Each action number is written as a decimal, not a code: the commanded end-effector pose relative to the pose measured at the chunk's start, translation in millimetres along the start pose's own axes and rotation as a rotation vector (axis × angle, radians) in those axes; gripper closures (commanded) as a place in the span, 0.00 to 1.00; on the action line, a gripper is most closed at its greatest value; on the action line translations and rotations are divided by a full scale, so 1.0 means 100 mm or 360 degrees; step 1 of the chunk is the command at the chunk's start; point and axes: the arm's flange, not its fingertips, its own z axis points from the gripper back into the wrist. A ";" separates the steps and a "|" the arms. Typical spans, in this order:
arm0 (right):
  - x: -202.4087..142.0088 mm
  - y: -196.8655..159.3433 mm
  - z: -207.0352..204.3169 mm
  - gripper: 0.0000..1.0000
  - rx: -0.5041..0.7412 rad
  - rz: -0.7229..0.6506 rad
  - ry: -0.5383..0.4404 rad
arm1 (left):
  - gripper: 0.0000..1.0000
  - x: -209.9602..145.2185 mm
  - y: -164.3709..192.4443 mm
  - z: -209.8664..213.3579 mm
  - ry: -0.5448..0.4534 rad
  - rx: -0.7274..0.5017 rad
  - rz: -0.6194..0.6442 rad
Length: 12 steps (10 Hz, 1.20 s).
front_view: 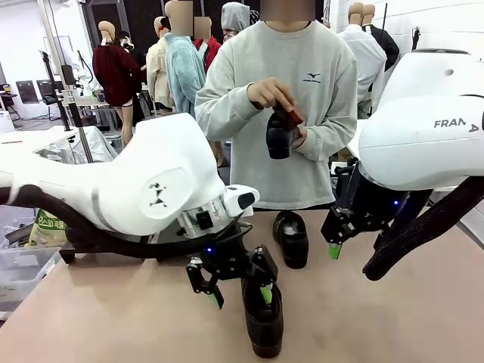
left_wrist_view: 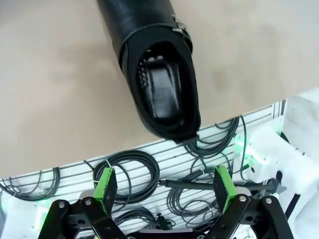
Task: Organize the shoes by placing them on the stand.
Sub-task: Place the Shoe from the middle of the table onto the Shoes Stand.
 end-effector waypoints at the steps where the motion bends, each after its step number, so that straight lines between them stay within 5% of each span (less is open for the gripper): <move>1: 0.00 0.00 -0.02 0.00 0.0034 0.0006 0.0004 | 0.00 0.15 -0.09 -0.12 -0.0068 0.0059 0.0134; 12: 0.00 0.00 -0.02 0.00 0.0034 0.0006 0.0004 | 0.00 0.47 0.12 -0.72 -0.0103 0.0282 0.0313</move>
